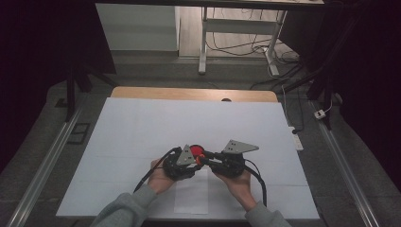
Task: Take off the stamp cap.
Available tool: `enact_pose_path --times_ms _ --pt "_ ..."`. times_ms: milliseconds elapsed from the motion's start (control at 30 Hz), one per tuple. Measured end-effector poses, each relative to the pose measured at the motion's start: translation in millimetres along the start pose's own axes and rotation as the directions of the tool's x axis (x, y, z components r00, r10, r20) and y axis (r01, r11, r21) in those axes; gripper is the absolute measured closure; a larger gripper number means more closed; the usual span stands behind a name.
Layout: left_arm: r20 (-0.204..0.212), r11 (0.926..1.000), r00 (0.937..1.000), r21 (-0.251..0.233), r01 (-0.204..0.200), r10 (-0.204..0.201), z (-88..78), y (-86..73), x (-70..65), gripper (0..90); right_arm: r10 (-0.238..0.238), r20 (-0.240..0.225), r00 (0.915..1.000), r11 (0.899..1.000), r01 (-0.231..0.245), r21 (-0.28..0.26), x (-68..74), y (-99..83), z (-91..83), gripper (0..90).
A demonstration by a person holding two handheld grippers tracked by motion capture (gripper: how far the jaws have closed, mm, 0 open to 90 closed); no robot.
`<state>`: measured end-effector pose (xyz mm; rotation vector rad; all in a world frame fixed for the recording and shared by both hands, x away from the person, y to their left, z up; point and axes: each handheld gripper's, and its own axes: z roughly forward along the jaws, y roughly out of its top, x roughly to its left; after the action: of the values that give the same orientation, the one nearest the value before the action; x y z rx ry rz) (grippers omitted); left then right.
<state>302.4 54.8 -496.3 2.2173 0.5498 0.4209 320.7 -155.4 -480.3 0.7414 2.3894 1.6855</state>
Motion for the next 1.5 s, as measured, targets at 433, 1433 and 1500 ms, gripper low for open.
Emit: enact_pose_path --times_ms 433,1433,1500 --pt "-0.001 0.9998 1.0000 -0.019 0.006 -0.006 -0.5 -1.1 -0.5 65.3 -0.025 0.037 0.9990 1.000 0.025 -0.001 3.4 0.9 -1.2 72.7" --pt "-0.009 0.9978 0.9997 -0.063 0.021 -0.022 -2.5 0.0 -3.7 65.4 0.019 0.013 0.9997 0.998 -0.019 -0.053 2.5 -2.0 -0.2 71.2" --pt "-0.005 0.9977 0.9997 -0.064 0.023 -0.024 -2.7 -0.2 -3.0 65.4 0.029 0.013 0.9995 0.998 -0.028 -0.052 1.3 -2.2 -0.4 72.3"
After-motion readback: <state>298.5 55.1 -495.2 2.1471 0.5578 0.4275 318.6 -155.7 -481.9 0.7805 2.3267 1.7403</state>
